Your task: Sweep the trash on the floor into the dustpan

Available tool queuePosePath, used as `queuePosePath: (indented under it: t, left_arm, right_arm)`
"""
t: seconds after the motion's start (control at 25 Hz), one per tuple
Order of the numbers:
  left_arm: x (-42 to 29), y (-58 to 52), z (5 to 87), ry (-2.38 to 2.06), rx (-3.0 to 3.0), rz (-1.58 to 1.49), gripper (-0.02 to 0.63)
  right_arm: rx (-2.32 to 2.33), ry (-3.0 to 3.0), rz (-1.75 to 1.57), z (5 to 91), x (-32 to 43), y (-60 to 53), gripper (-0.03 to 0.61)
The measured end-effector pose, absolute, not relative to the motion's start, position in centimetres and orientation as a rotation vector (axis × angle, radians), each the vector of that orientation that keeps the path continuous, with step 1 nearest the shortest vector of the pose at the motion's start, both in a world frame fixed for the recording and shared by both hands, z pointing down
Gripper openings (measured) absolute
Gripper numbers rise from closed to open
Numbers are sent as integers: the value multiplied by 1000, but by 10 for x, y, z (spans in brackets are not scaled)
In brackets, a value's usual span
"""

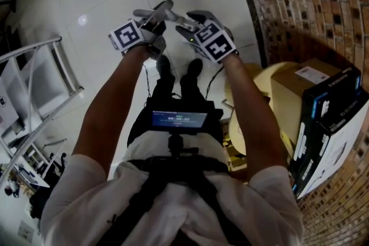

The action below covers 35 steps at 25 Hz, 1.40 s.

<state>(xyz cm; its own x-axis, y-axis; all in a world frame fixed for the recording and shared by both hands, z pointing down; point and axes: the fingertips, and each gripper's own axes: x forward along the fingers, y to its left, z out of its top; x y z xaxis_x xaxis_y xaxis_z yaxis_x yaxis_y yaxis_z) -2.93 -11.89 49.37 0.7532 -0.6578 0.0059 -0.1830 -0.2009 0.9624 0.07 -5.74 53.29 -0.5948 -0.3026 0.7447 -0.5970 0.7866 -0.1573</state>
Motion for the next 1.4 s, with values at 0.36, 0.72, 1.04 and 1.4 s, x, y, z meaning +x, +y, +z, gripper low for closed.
queuePosePath:
  t: [0.36, 0.72, 1.04, 1.4]
  left_arm:
    - [-49, -118, 517, -842, 1829, -238, 251]
    - [-42, -116, 510, -779, 1858, -276, 275]
    - [-47, -109, 516, -825, 1870, -205, 308]
    - [-53, -109, 514, -820, 1879, -215, 334]
  right_arm:
    - [743, -2217, 527, 531, 7, -65, 274]
    - [821, -2199, 552, 531, 18, -65, 285]
    - [886, -2189, 565, 527, 28, -63, 291]
    - [894, -2177, 558, 530, 36, -54, 291]
